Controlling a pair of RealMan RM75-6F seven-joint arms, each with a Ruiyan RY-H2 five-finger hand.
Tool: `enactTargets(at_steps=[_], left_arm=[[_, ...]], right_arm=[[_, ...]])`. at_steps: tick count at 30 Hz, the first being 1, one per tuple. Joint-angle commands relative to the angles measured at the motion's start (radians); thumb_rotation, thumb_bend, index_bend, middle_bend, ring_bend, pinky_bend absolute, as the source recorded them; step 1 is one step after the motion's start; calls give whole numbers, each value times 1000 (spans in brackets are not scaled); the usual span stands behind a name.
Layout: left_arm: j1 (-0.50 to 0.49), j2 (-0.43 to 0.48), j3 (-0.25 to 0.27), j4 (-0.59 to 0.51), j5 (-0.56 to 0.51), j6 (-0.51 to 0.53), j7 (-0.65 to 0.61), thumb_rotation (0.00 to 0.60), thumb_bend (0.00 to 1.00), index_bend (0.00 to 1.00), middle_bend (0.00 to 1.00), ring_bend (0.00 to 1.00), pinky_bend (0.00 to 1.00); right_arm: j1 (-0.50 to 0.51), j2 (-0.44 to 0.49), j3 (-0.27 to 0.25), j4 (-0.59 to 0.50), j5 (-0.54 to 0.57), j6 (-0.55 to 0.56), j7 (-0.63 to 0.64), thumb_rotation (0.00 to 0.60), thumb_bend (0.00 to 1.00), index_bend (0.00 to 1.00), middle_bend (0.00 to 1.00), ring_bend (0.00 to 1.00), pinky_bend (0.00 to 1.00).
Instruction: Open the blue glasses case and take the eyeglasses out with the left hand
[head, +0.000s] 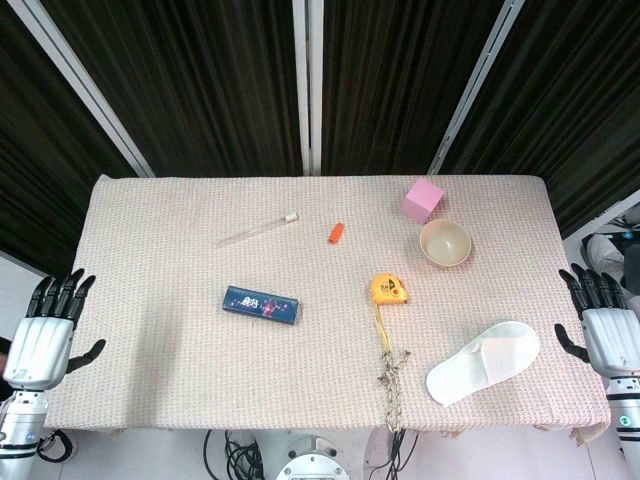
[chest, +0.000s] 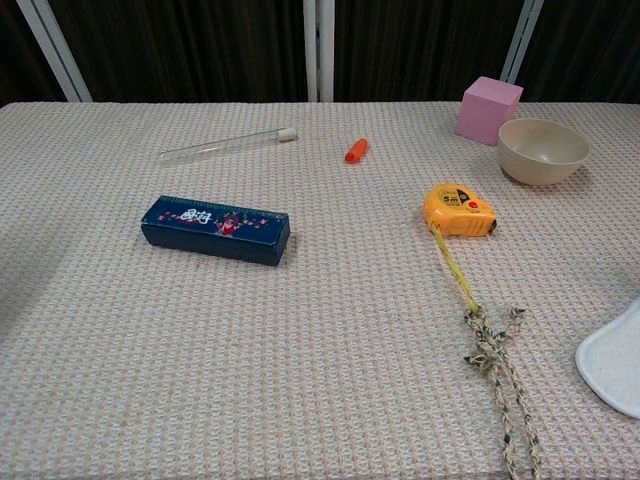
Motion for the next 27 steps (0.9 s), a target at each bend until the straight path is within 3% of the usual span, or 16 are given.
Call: enactTargets(at_steps=[1,14,22,27], left_arm=[[-1,-1,0,1,-1,-2,0,600,195,42,0,0,0],[-29,0,-4,-7,2,-45,8,600,195,42,0,0,0],[-166,-8,-37,-22,-37,-262,-121,600,194,42,0,0,0],[-287,-83,-64,49,-85,-438,-165,600,194,41,0,0,2]], right_arm=[[0,0,0,0,0,-1,0,600,310,0,0,0,0],[-1,3,4,7,-2,5,13,600,310,0,0,0,0],[6,11,5,-5,8,-14,15,600,310,0,0,0,0],[4,18,7,-10,9,-12,35,600,310,0,0,0,0]])
